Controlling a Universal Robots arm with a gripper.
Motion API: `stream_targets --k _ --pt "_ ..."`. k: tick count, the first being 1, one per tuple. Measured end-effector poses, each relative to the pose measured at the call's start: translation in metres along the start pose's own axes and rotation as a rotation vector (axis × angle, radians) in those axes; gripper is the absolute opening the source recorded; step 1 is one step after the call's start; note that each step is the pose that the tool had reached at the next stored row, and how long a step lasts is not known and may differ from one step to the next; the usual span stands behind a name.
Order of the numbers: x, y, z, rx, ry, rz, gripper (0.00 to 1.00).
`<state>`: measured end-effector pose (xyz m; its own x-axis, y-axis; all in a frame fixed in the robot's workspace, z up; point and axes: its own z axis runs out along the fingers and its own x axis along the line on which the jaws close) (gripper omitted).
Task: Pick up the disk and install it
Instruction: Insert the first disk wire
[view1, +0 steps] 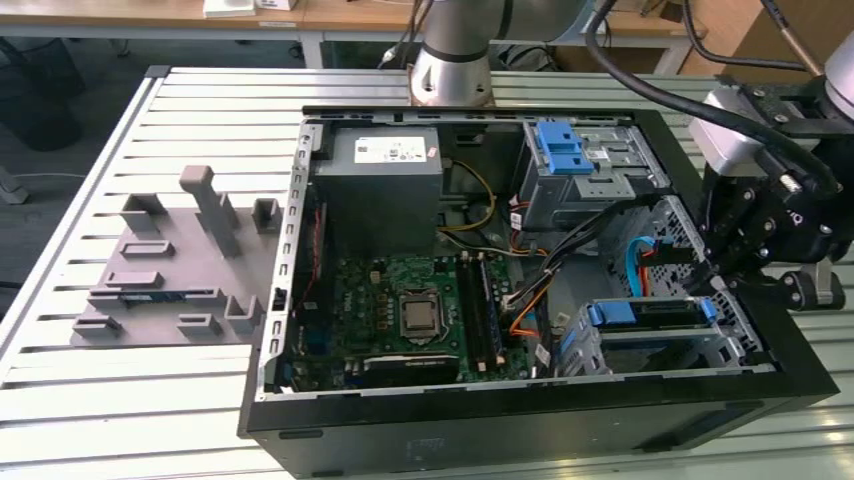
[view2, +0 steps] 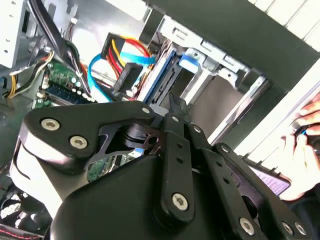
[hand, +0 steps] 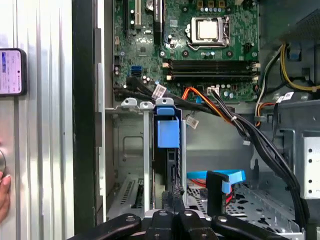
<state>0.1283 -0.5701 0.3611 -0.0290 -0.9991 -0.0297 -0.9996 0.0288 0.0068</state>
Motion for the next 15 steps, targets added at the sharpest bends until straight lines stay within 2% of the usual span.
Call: stream_targets --k 4,15 --pt "-0.0029 0.0 -0.0003 0.0001 0.0002 0.0 0.11" --pt "-0.0344 0.001 -0.0062 0.0106 0.0 0.0 0.11"
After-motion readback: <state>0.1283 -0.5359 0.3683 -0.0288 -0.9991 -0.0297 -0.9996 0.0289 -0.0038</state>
